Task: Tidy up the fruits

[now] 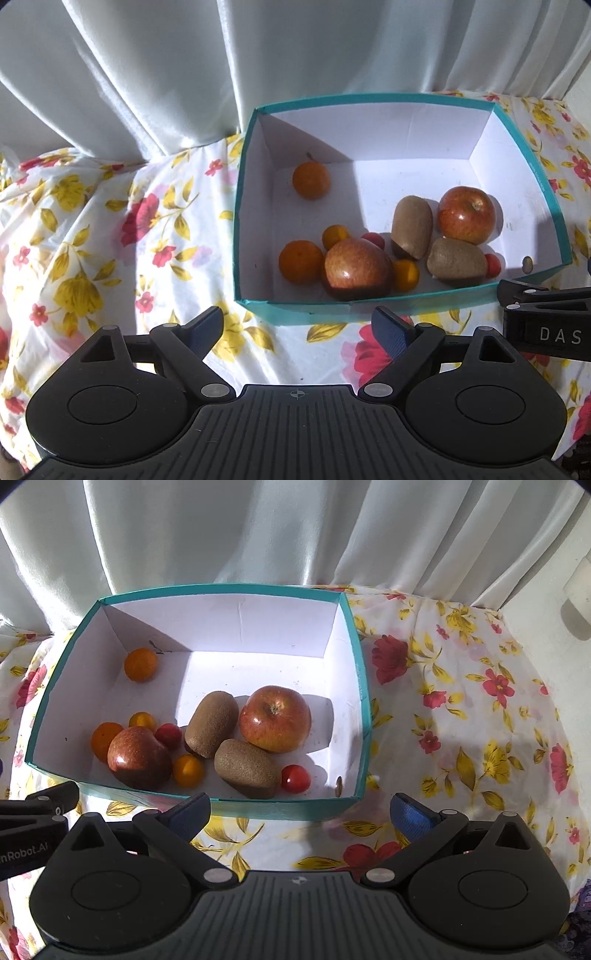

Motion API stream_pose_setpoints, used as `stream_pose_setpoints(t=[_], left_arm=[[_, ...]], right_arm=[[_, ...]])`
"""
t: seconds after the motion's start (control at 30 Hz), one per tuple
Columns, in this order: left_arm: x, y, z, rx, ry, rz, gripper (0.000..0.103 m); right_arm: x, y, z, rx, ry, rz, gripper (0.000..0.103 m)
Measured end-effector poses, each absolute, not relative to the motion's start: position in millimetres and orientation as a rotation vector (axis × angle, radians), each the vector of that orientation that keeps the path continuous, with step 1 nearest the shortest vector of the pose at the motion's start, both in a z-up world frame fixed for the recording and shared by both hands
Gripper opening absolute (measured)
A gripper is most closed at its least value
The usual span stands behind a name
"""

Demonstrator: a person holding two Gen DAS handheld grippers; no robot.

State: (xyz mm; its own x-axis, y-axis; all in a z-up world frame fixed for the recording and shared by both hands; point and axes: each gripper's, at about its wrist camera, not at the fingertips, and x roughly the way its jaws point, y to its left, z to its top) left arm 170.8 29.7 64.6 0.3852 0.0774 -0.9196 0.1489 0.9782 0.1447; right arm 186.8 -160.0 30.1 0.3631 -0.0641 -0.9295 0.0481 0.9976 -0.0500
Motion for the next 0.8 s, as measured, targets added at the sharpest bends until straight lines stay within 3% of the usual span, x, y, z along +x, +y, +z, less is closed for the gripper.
stream_pose_setpoints(t=[0.8], left_arm=[[163, 31, 47, 0.230, 1.204, -0.050, 0.091]], right_arm=[[185, -155, 14, 0.008, 1.258, -0.036, 0.103]])
